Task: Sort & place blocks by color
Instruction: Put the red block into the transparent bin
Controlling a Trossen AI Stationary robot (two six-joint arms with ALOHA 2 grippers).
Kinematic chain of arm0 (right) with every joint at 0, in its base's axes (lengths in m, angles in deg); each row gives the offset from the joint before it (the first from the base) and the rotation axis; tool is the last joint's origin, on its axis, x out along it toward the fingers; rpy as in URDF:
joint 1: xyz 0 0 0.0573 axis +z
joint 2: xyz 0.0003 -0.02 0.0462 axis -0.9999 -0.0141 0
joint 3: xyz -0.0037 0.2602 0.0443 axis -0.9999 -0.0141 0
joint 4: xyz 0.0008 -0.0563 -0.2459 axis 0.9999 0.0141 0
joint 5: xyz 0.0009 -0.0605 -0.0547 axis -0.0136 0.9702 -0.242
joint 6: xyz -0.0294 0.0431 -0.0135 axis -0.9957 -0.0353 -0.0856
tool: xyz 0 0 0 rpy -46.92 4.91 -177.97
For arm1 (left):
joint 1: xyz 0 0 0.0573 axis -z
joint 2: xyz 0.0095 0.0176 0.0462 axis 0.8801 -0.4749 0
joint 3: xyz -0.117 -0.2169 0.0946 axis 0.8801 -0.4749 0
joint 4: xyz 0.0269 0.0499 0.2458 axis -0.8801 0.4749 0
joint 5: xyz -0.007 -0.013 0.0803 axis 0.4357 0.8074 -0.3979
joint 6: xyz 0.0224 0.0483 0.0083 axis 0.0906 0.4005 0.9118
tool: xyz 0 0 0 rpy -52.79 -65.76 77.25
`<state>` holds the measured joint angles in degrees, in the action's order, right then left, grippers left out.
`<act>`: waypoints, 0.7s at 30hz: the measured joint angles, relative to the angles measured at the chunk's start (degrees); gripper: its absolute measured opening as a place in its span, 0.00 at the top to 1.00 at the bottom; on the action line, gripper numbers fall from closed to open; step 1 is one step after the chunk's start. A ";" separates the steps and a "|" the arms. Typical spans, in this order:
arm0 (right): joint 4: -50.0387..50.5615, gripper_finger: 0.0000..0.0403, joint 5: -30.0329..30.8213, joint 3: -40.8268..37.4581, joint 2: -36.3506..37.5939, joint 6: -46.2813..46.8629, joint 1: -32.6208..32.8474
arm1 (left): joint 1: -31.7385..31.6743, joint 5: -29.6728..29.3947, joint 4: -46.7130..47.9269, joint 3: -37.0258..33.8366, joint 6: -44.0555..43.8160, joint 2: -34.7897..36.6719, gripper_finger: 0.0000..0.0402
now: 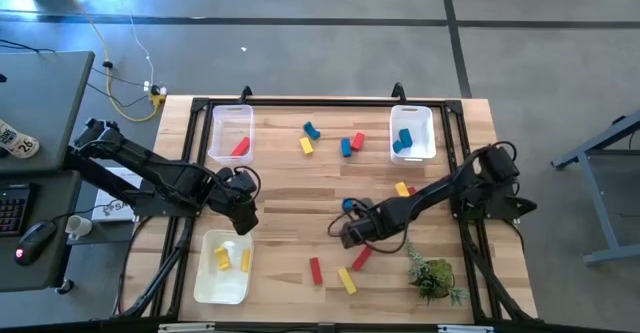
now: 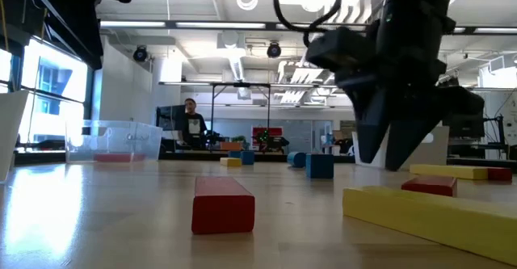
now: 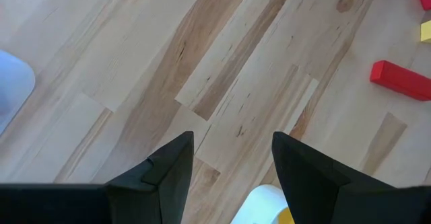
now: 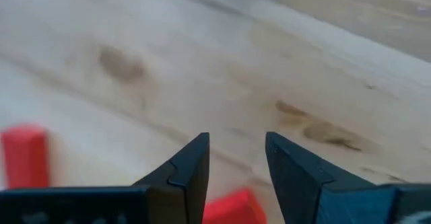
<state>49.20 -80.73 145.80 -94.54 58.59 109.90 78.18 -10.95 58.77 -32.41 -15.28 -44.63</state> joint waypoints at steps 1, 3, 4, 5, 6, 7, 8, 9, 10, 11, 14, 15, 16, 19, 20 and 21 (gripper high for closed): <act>0.03 0.66 -0.52 0.00 0.44 -1.81 -0.31 | -0.02 0.09 -0.01 0.00 0.00 -0.01 0.53; -1.21 0.66 -2.90 0.00 0.77 -6.68 -0.87 | -0.02 0.15 -0.02 0.00 -0.08 -0.01 0.53; -1.68 0.66 -4.50 0.00 0.96 -9.84 -1.27 | 0.00 0.17 0.00 0.00 -0.46 -0.02 0.53; -2.08 0.66 -6.27 0.00 1.21 -13.32 -1.70 | 0.00 0.17 0.03 -0.01 -1.01 0.00 0.53; -2.82 0.66 -8.10 0.04 1.30 -16.77 -2.07 | -0.02 0.16 0.01 -0.02 -1.46 -0.01 0.53; -3.33 0.66 -9.95 0.08 1.31 -20.03 -2.46 | -0.02 0.16 0.01 -0.02 -1.74 -0.02 0.53; -3.24 0.66 -11.54 0.09 1.31 -23.14 -2.80 | -0.01 0.15 0.01 -0.02 -2.37 -0.02 0.53; -3.25 0.66 -13.22 0.09 1.31 -25.63 -3.09 | -0.02 0.17 0.02 -0.02 -3.25 -0.02 0.53; -3.50 0.66 -14.96 0.09 1.31 -28.13 -3.47 | 0.00 0.17 0.01 -0.02 -4.14 -0.04 0.53; -3.68 0.66 -16.44 0.09 1.31 -30.54 -3.75 | 0.00 0.15 0.01 -0.02 -5.03 -0.04 0.53; -3.82 0.66 -19.70 0.09 1.31 -38.48 -4.26 | -0.02 0.08 0.01 -0.02 -6.56 -0.18 0.53; -3.86 0.66 -20.38 0.11 1.31 -41.16 -4.26 | 0.00 0.06 0.01 -0.02 -6.66 -0.19 0.53; -3.89 0.66 -20.91 0.11 1.31 -43.95 -4.30 | 0.00 -0.07 0.01 -0.02 -6.67 -0.19 0.53; -3.92 0.66 -20.97 0.15 1.31 -52.78 -3.83 | -0.02 -0.33 -0.01 -0.02 -7.16 -0.19 0.53; -3.94 0.66 -21.01 0.15 1.31 -56.01 -3.60 | -0.02 -0.36 0.01 -0.02 -7.48 -0.19 0.53; -3.94 0.66 -21.01 0.15 1.33 -59.09 -3.33 | -0.02 -0.36 0.01 -0.02 -7.60 -0.19 0.53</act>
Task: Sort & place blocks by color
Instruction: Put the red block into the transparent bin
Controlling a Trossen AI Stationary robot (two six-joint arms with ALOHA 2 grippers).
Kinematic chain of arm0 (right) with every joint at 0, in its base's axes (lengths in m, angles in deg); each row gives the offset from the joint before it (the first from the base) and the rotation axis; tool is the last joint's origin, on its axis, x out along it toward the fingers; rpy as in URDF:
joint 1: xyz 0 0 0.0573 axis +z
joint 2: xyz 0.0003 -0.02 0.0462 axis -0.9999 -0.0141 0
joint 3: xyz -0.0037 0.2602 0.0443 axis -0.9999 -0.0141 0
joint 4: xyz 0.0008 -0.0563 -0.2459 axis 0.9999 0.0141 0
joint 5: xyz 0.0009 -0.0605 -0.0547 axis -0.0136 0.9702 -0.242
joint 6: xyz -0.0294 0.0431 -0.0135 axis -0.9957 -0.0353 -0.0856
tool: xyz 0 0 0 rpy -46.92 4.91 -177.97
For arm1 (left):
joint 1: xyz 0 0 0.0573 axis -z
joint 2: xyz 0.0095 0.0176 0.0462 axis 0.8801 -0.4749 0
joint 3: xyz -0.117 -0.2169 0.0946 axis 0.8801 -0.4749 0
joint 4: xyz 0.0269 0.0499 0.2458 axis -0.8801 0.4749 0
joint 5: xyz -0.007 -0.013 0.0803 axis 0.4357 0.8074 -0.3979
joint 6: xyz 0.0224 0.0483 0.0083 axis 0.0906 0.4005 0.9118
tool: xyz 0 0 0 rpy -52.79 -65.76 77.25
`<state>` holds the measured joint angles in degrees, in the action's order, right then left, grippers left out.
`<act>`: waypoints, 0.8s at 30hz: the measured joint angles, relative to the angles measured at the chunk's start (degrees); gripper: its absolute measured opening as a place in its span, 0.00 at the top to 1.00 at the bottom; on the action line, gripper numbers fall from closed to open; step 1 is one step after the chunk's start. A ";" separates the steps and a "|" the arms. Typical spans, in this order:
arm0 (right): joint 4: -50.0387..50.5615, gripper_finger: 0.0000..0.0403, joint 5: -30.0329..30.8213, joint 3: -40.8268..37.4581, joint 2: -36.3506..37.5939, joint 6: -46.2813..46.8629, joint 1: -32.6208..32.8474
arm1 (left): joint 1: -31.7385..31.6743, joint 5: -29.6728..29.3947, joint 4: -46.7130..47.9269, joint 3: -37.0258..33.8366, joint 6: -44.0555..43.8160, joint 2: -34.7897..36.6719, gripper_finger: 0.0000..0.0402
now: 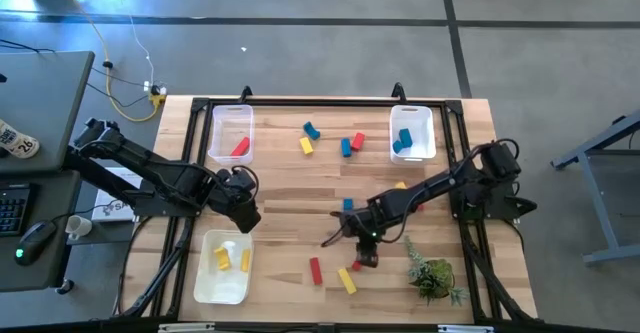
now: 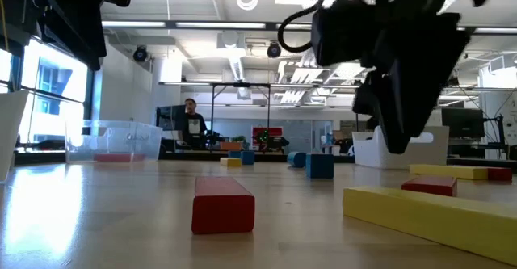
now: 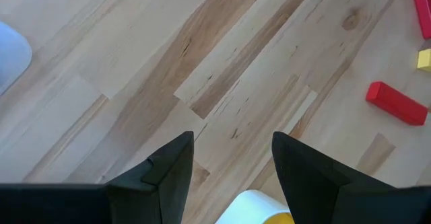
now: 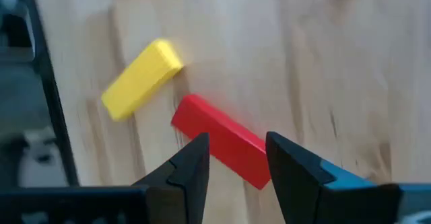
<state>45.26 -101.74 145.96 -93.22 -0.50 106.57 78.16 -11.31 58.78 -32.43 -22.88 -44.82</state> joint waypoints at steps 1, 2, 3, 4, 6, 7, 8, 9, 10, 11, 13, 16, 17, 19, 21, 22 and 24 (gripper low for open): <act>0.02 0.66 -0.02 0.00 0.00 -3.28 0.34 | 0.01 -0.01 0.00 0.00 0.00 0.00 0.53; 0.02 0.66 0.00 0.00 0.00 -6.63 0.73 | 0.02 -0.04 0.00 0.00 -0.04 0.00 0.53; 0.02 0.66 0.00 0.02 0.00 -9.78 1.16 | 0.02 -0.04 0.00 0.00 -0.11 0.00 0.53; 0.03 0.66 0.02 0.02 0.02 -12.75 1.66 | 0.01 -0.09 0.00 0.00 -0.18 0.00 0.53; 0.09 0.66 0.26 0.03 0.02 -17.98 2.98 | 0.00 -0.13 0.00 0.00 -0.77 0.00 0.53; 0.29 0.66 1.07 0.07 0.02 -20.29 3.77 | 0.02 -0.13 0.00 0.00 -0.96 0.00 0.53; 0.47 0.66 2.86 0.07 0.02 -22.50 4.58 | 0.01 -0.13 0.00 0.00 -1.01 0.00 0.53; 0.65 0.66 5.24 0.07 0.02 -24.54 5.45 | 0.02 -0.13 0.00 0.00 -1.01 0.00 0.53; 0.68 0.66 7.61 0.07 0.02 -26.58 6.26 | 0.02 -0.13 0.00 0.00 -1.01 0.00 0.53; 0.62 0.66 9.49 0.07 0.02 -28.68 6.98 | 0.01 -0.13 0.00 0.00 -1.01 0.00 0.53; 0.61 0.66 12.25 0.09 0.04 -31.70 8.11 | 0.02 -0.13 0.00 0.00 -1.01 0.00 0.53; 0.61 0.66 13.75 0.09 0.07 -33.76 9.06 | 0.01 -0.13 -0.01 0.00 -1.01 0.00 0.53; 0.61 0.66 13.75 0.09 0.07 -33.97 9.17 | 0.02 -0.13 0.00 0.00 -1.01 0.00 0.53; 0.61 0.66 13.60 0.09 0.07 -33.95 9.36 | 0.02 -0.24 0.00 0.00 -1.02 0.00 0.53; 0.68 0.66 14.19 0.09 0.07 -33.96 9.41 | 0.02 -0.84 0.00 0.00 -1.01 0.00 0.53; 0.66 0.66 15.11 0.09 0.03 -33.92 9.41 | 0.02 -1.02 0.00 0.00 -1.03 0.02 0.53; 0.63 0.66 16.33 0.09 -0.15 -33.60 9.41 | 0.00 -1.07 0.00 0.00 -1.03 0.02 0.53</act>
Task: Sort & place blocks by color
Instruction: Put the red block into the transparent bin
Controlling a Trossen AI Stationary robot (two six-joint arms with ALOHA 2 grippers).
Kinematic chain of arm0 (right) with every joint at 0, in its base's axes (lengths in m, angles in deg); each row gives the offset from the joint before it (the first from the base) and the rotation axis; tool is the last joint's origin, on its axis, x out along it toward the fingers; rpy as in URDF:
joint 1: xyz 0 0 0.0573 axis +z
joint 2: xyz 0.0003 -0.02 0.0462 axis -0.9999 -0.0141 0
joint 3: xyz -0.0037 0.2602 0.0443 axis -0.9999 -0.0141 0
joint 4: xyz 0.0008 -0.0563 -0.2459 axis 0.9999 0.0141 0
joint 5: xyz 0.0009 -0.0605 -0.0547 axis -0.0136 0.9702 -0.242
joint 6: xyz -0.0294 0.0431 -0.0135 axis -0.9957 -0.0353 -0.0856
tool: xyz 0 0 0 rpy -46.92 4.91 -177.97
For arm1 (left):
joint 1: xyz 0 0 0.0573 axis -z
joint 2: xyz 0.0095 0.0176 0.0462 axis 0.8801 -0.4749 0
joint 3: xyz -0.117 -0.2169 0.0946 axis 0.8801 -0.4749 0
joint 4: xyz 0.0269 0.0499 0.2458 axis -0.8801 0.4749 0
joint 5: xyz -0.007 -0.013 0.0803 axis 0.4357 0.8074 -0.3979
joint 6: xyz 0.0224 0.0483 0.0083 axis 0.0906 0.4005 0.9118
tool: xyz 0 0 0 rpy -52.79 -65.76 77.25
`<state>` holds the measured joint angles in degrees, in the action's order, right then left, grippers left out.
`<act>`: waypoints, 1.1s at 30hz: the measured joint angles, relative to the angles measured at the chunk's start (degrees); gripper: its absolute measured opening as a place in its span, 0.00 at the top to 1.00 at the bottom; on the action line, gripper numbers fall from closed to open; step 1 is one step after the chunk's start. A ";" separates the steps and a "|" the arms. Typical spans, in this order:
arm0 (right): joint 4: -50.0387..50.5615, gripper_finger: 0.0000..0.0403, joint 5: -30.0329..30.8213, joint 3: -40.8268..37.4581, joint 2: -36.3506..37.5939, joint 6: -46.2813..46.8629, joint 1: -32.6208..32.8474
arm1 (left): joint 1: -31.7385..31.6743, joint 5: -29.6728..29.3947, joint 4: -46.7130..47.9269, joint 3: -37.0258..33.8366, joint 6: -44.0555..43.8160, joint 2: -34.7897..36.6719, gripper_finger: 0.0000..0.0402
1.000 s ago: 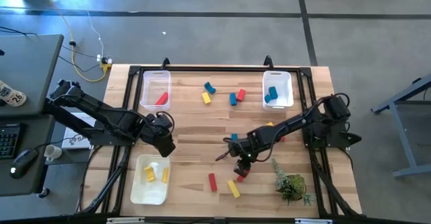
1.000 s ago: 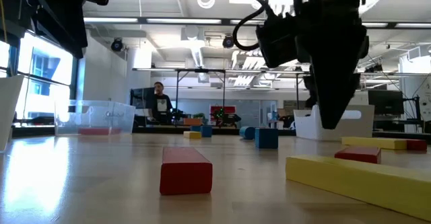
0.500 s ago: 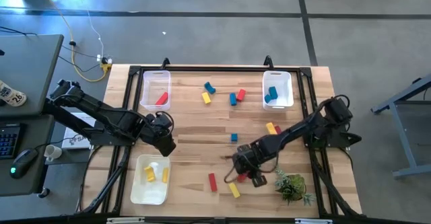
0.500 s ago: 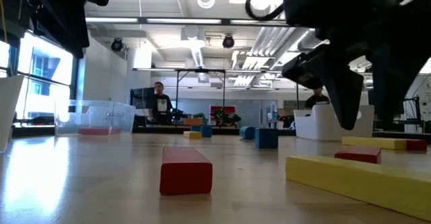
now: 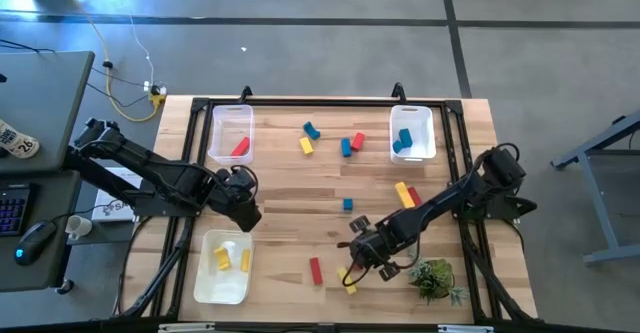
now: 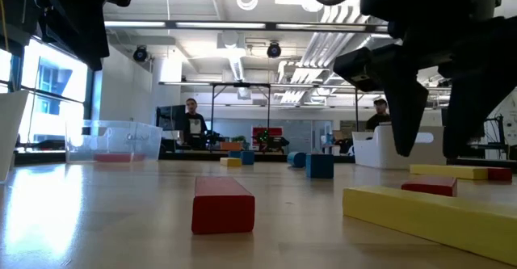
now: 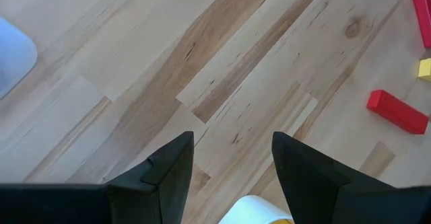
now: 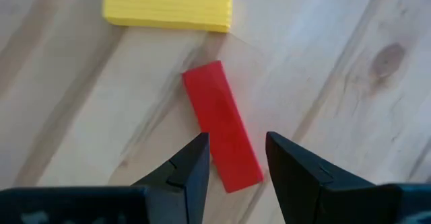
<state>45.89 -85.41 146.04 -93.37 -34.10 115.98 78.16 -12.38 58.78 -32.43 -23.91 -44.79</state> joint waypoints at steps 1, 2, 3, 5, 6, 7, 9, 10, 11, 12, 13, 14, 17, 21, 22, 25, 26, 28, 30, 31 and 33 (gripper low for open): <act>0.02 0.66 0.06 0.00 -0.06 -0.02 0.00 | 0.02 -0.04 0.00 0.00 0.00 0.00 0.53; -0.22 0.66 0.02 0.00 -0.29 -0.21 -0.08 | 0.02 -0.06 0.00 0.00 0.00 0.00 0.53; -0.22 0.66 0.04 0.00 -0.47 -0.41 -0.15 | 0.02 -0.08 -0.01 0.00 0.00 0.00 0.53; -0.14 0.66 -0.22 -0.02 -0.81 -1.25 -0.15 | 0.01 -0.13 0.00 0.00 0.00 0.02 0.53; -0.37 0.66 -0.63 -0.02 -1.02 -1.45 -0.15 | 0.00 -0.15 0.00 0.00 0.00 0.02 0.53; -0.19 0.66 -0.98 -0.02 -1.25 -1.51 -0.14 | 0.01 -0.15 0.00 0.00 0.00 0.02 0.53; -0.25 0.66 -1.24 -0.02 -1.94 -1.61 -0.13 | 0.02 -0.24 -0.02 0.00 0.00 0.02 0.53; -0.18 0.66 -1.19 -0.02 -2.36 -1.53 -0.13 | 0.02 -0.32 0.00 0.00 0.00 0.02 0.53; -0.24 0.66 -1.16 -0.02 -2.77 -1.44 -0.13 | 0.02 -0.39 0.00 0.00 0.00 0.02 0.53; -0.24 0.66 -1.20 -0.02 -3.21 -1.46 -0.13 | 0.00 -0.39 -0.01 0.00 0.00 0.02 0.53; -0.24 0.66 -1.14 -0.02 -3.69 -1.50 -0.13 | 0.00 -0.39 0.00 0.00 0.02 0.02 0.53; -0.19 0.66 -0.89 -0.04 -4.05 -1.49 -0.13 | 0.02 -0.43 0.00 0.00 0.00 0.02 0.53; -0.29 0.66 -0.21 -0.04 -4.87 -1.43 -0.15 | 0.02 -0.55 0.00 0.00 0.00 0.02 0.53; -0.35 0.67 -0.42 0.04 -5.22 -1.03 -0.15 | 0.02 -0.59 0.00 0.00 0.00 0.02 0.53; -0.35 0.68 -0.44 0.04 -5.22 -0.97 -0.15 | 0.02 -0.59 0.00 0.00 0.00 0.02 0.53; -0.35 0.75 -0.07 0.05 -5.24 0.88 -0.17 | 0.01 -1.22 -0.01 0.00 0.00 0.02 0.53; -0.36 0.78 -0.02 0.07 -5.24 1.74 -0.17 | 0.01 -1.60 0.00 0.00 0.00 0.02 0.53; -0.44 0.82 -0.15 0.09 -5.22 2.82 -0.24 | 0.00 -2.15 -0.02 0.00 0.02 0.02 0.53; -0.59 0.82 -0.07 0.09 -5.24 4.24 -0.24 | 0.00 -2.46 -0.02 0.00 -0.21 0.02 0.53; -0.68 0.82 -0.03 0.09 -5.24 5.29 -0.24 | 0.00 -2.48 -0.01 0.00 -0.60 0.02 0.53; -0.91 0.82 0.07 0.09 -5.27 7.79 -0.25 | 0.00 -2.51 -0.02 0.00 -1.79 0.02 0.53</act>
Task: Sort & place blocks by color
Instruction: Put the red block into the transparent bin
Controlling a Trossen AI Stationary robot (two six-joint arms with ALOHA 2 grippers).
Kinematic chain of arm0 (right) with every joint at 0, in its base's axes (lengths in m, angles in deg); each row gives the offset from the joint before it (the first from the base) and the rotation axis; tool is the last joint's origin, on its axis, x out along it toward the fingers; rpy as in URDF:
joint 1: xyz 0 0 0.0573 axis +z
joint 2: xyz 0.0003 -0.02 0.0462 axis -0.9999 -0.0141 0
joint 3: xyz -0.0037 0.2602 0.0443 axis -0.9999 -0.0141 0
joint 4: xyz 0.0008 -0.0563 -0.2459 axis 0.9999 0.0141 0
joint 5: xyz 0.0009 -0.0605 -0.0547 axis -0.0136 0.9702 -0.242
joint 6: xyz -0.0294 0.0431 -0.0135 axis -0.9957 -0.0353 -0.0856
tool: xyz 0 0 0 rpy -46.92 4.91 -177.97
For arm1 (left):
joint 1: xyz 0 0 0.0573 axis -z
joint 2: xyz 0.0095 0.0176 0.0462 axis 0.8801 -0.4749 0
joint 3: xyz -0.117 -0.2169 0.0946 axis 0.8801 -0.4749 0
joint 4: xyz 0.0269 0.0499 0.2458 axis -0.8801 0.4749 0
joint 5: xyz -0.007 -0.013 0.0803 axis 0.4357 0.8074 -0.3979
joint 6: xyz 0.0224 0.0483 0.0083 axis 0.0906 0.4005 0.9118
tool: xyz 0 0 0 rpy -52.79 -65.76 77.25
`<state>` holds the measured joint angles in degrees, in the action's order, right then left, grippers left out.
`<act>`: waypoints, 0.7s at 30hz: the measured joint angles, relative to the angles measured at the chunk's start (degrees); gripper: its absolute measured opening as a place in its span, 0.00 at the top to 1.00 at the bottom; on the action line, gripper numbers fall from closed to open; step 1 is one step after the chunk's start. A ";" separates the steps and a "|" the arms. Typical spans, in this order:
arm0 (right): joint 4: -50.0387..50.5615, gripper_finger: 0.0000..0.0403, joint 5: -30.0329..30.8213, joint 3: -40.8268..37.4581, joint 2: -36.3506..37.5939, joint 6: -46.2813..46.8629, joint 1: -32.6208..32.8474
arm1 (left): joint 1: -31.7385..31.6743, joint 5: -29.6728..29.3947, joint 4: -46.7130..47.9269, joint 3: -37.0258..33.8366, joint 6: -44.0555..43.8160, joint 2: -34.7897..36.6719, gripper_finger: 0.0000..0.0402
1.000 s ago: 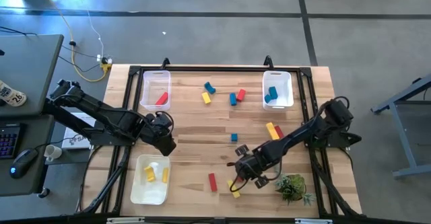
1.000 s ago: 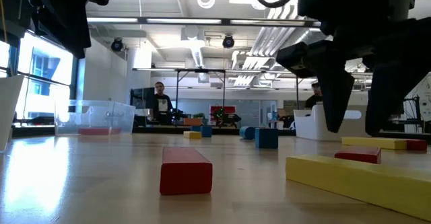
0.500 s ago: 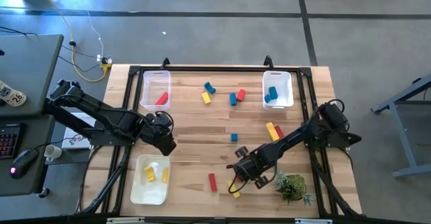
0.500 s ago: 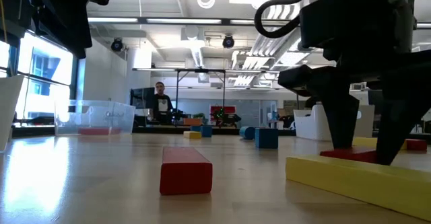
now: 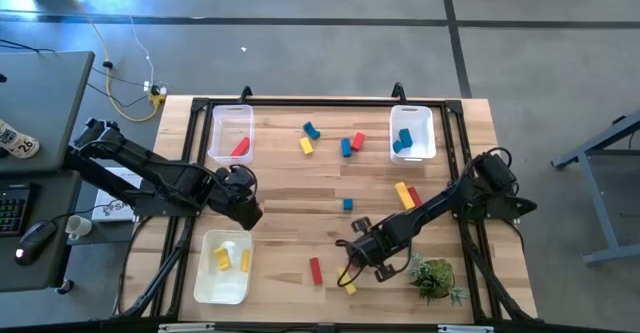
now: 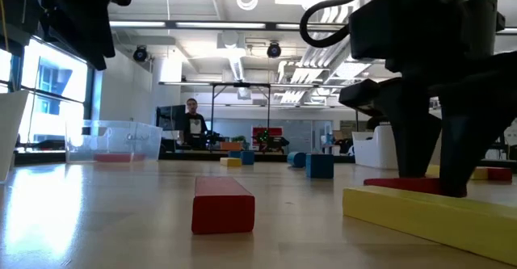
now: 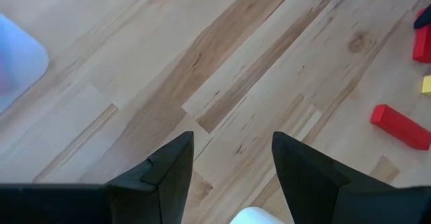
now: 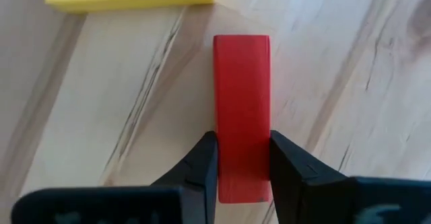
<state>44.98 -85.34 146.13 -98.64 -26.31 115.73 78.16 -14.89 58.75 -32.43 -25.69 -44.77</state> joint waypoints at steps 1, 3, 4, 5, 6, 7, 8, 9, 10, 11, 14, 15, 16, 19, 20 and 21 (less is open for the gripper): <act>-0.09 0.82 0.26 0.00 0.00 1.44 0.01 | 0.00 0.02 0.00 0.00 -0.52 0.00 0.53; -0.12 0.82 0.72 0.07 0.07 4.31 0.01 | 0.00 0.16 0.00 0.00 -1.61 0.00 0.53; 0.04 0.82 0.83 0.32 0.06 5.78 0.01 | 0.00 0.43 0.00 0.00 -2.11 0.00 0.53; 0.37 0.82 0.91 0.73 -0.03 7.16 0.01 | 0.00 0.76 -0.01 0.00 -2.73 0.00 0.53; 0.72 0.82 0.98 1.25 -0.16 8.23 0.01 | 0.00 1.11 -0.04 0.00 -3.14 0.00 0.53; 0.95 0.82 1.38 1.90 -0.26 9.07 0.01 | 0.00 1.43 -0.12 0.00 -3.27 0.00 0.53; 0.66 0.82 2.23 2.76 -0.34 9.73 0.00 | 0.00 1.69 -0.43 0.00 -3.27 0.00 0.53; 0.44 0.82 3.20 3.71 -0.32 10.50 -0.05 | -0.01 1.94 -0.85 0.00 -3.18 0.00 0.53; 0.56 0.82 4.64 4.74 -0.23 11.23 -0.05 | -0.08 2.13 -1.43 0.00 -3.18 0.00 0.53; 1.25 0.82 6.15 5.79 -0.21 11.94 -0.11 | -0.23 2.37 -2.21 0.00 -3.16 0.00 0.53; 3.93 0.82 10.32 9.34 -0.22 14.10 -0.80 | -1.50 4.48 -4.73 0.00 -1.86 0.00 0.53; 4.51 0.82 11.69 10.65 -0.21 15.08 -1.10 | -2.10 5.39 -5.67 0.00 -1.04 0.00 0.53; 5.44 0.82 13.04 11.98 -0.20 15.95 -1.44 | -2.77 6.12 -6.60 0.00 -0.08 0.00 0.53; 7.37 0.82 17.36 15.65 -0.20 17.41 -2.42 | -4.83 7.32 -9.57 0.00 2.24 0.00 0.53; 7.33 0.82 18.76 16.65 -0.15 17.56 -2.72 | -5.53 7.36 -10.68 0.00 2.81 0.00 0.53; 7.37 0.82 20.34 17.57 -0.13 17.83 -3.03 | -6.22 7.36 -11.89 0.00 3.25 0.00 0.53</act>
<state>52.36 -65.00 163.70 -98.77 -8.48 112.70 71.94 -7.53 46.86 -32.43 -22.44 -44.77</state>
